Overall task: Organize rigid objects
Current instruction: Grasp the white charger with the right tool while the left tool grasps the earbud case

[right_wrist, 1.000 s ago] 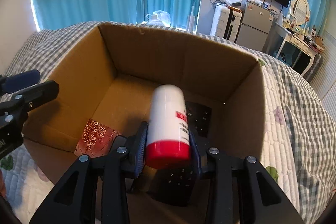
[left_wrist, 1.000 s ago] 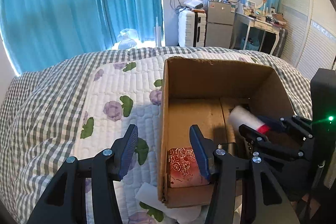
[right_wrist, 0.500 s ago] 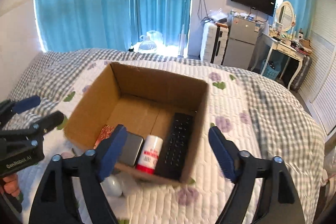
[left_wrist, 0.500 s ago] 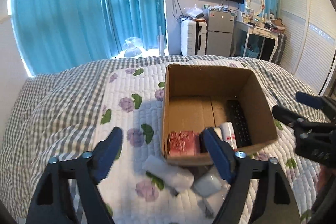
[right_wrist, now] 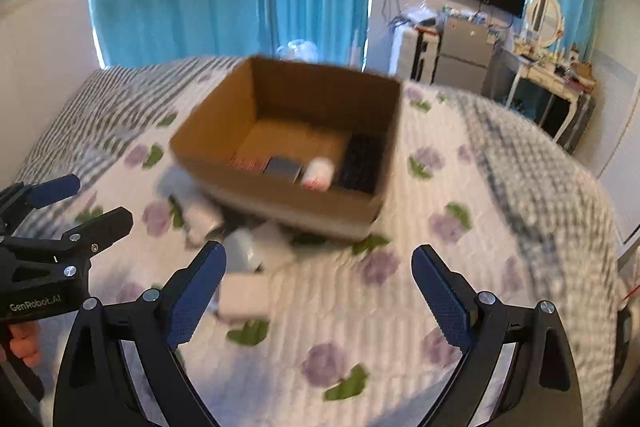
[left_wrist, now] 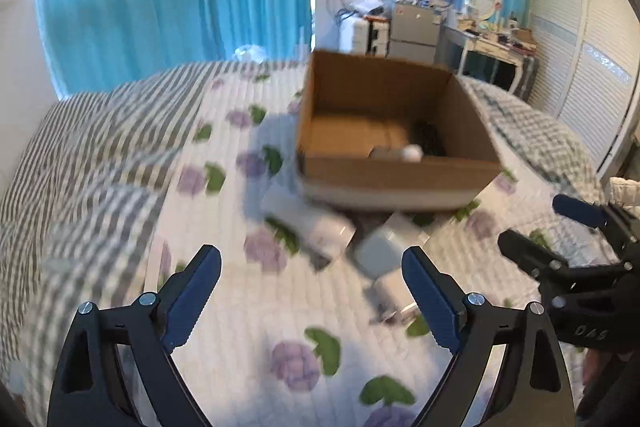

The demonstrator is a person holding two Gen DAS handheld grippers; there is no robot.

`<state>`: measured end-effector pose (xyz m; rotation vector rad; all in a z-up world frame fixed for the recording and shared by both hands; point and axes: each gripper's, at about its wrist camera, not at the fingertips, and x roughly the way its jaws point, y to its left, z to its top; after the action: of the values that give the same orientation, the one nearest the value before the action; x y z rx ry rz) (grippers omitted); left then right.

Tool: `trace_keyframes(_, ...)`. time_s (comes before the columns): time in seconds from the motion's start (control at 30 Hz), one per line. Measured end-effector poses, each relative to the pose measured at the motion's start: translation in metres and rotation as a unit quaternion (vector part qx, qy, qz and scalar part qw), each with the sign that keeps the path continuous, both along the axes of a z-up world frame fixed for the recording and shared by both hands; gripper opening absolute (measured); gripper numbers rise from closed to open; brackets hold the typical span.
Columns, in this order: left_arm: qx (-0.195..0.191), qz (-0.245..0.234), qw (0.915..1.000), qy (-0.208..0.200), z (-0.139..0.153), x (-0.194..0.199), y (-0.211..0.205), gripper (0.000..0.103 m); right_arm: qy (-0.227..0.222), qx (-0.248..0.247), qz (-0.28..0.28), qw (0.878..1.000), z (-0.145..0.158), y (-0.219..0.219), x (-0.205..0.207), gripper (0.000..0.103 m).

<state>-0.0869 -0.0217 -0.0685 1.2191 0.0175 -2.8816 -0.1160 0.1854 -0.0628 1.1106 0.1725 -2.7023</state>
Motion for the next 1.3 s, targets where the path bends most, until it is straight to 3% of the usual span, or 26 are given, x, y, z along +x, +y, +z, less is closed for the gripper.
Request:
trace_keyframes(0.23,0.015,0.042,0.9989,-0.018,-0.033,0.002,-0.021,0.094,-0.072,0.008,0.034,0.997,-0.076,-0.036,-0.007,0.094)
trace_keyframes(0.43,0.01,0.043,0.9986,-0.028,-0.042,0.001,-0.022,0.094,-0.119,-0.004,0.048,0.992,-0.109,-0.054,-0.029,0.092)
trace_keyframes(0.5,0.012,0.046,0.9983,-0.034,-0.045,-0.001,-0.023,0.094,-0.126,-0.016,0.052,0.99,-0.114,-0.058,-0.035,0.083)
trace_keyframes(0.57,0.008,0.056,0.9976,-0.039,-0.045,-0.002,-0.024,0.094,-0.138,-0.033,0.062,0.988,-0.118,-0.058,-0.04,0.051)
trace_keyframes(0.6,0.006,0.06,0.9976,-0.035,-0.043,-0.001,-0.024,0.094,-0.143,-0.035,0.061,0.987,-0.119,-0.057,-0.042,0.051)
trace_keyframes(0.67,0.0,0.064,0.9976,-0.028,-0.038,0.002,-0.022,0.094,-0.138,-0.038,0.064,0.988,-0.116,-0.053,-0.038,0.05)
trace_keyframes(0.77,-0.013,0.062,0.9976,-0.03,-0.033,0.002,-0.015,0.094,-0.086,0.005,0.056,0.995,-0.098,-0.046,-0.024,0.05)
trace_keyframes(0.87,-0.019,0.037,0.9985,-0.034,-0.029,-0.001,0.001,0.094,-0.065,0.016,0.045,0.997,-0.077,-0.028,-0.021,0.05)
trace_keyframes(1.03,-0.024,0.0,0.9995,-0.023,-0.023,-0.013,0.031,0.094,-0.052,0.017,0.012,0.998,-0.05,0.013,-0.032,0.05)
trace_keyframes(1.13,-0.032,0.02,0.9987,-0.036,-0.033,-0.029,0.039,0.094,-0.054,0.005,-0.007,0.999,-0.044,0.035,-0.041,0.05)
trace_keyframes(1.3,-0.006,0.033,0.9977,-0.059,-0.06,-0.05,0.045,0.094,-0.062,-0.005,-0.032,0.998,-0.053,0.058,-0.055,0.05)
